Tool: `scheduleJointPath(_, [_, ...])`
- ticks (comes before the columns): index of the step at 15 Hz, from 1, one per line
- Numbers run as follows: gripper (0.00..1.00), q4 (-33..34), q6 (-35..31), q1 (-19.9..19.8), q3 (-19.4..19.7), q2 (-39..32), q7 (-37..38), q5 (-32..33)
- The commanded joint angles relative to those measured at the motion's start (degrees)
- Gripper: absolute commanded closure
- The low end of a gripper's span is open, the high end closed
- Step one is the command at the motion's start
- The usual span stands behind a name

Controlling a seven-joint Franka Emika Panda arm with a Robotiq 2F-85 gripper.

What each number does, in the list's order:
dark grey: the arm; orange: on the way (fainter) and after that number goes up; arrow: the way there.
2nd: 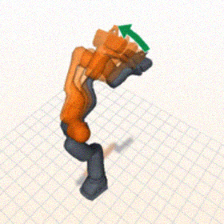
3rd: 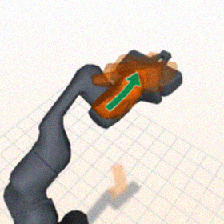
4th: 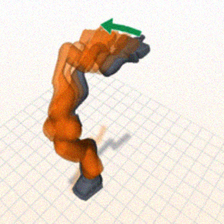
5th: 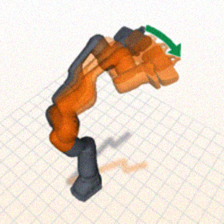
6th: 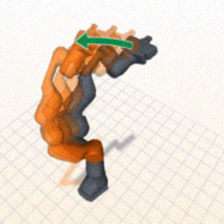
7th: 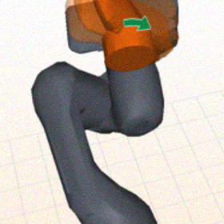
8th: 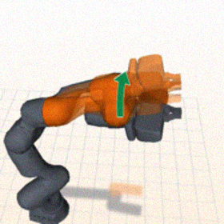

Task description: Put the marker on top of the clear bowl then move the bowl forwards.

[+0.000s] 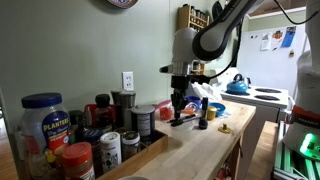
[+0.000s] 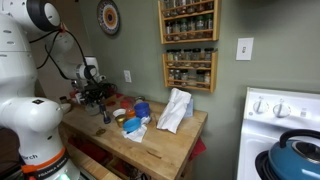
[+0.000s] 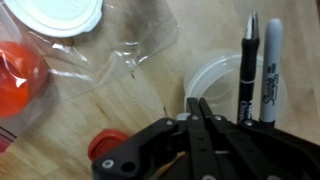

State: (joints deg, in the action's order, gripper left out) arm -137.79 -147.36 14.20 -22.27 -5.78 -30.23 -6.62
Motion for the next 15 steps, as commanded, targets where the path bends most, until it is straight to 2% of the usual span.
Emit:
scheduleJointPath(1, [0.99, -3.25, 2.45, 1.07, -0.83, 3.8, -4.39, -2.93])
scheduleJointPath(6, [0.99, -5.03, 0.93, 3.34, -1.1, 4.32, -4.49, -2.56])
scheduleJointPath(9, [0.99, -5.08, -0.75, 4.37, -1.59, 3.13, -7.04, -3.8])
scheduleJointPath(15, [0.99, -4.51, -2.07, 4.7, -1.52, 0.53, -6.82, -3.67])
